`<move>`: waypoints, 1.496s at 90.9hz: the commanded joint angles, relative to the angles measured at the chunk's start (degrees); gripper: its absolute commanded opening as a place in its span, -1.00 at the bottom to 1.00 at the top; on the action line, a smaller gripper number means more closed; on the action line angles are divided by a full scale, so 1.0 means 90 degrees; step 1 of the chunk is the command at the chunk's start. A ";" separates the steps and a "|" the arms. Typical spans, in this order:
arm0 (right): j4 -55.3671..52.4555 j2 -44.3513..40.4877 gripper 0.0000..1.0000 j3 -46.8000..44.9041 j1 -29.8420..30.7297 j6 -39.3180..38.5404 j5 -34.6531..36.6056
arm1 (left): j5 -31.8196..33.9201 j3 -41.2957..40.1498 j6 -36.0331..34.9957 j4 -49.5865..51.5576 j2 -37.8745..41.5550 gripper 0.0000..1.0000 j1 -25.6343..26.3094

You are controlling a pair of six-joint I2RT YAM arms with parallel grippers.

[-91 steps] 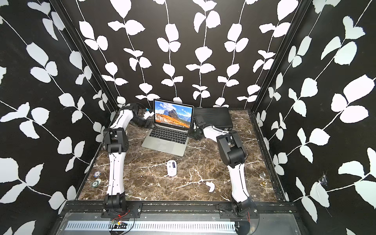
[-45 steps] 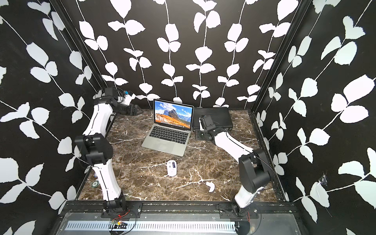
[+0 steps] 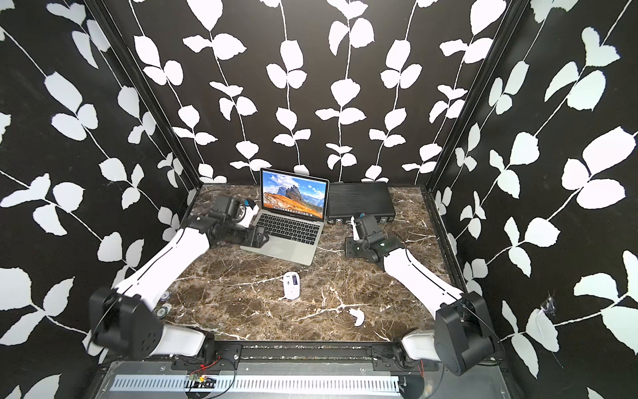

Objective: Insert the wireless mouse receiver into the laptop
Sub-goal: Insert the USB plug into the USB port, then pick up the lid from the center of the board.

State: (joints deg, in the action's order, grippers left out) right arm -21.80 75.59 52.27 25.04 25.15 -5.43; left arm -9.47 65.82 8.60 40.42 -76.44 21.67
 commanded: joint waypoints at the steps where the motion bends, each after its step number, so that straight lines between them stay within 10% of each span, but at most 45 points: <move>1: -0.0150 -0.0296 -0.04 -0.0198 -0.0149 0.0044 -0.0172 | 0.1143 -0.0836 0.1103 -0.0490 0.0790 0.73 0.0688; 12: -0.0054 -0.0823 0.65 -0.0578 -0.0235 0.0059 -0.0327 | 0.1569 -0.1837 0.1946 -0.0751 0.1597 0.78 0.1326; 52: -0.2059 -0.1726 0.75 -0.1292 0.0532 0.1248 0.0401 | 0.1657 -0.2964 0.2639 -0.1576 0.1529 0.97 0.2211; 93: -0.2932 -0.3553 0.16 -0.3175 0.1826 0.4517 0.0054 | 0.1635 -0.2948 0.2379 -0.1644 0.1309 0.98 0.2211; 136: -0.1903 -0.2393 -0.20 -0.3224 0.1812 0.4177 -0.0334 | 0.1464 -0.2792 0.2233 -0.1765 0.1230 0.97 0.2211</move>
State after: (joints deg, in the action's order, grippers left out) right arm -44.40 50.85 22.50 40.99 64.23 -8.14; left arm 3.92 38.59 29.93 24.82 -65.25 41.39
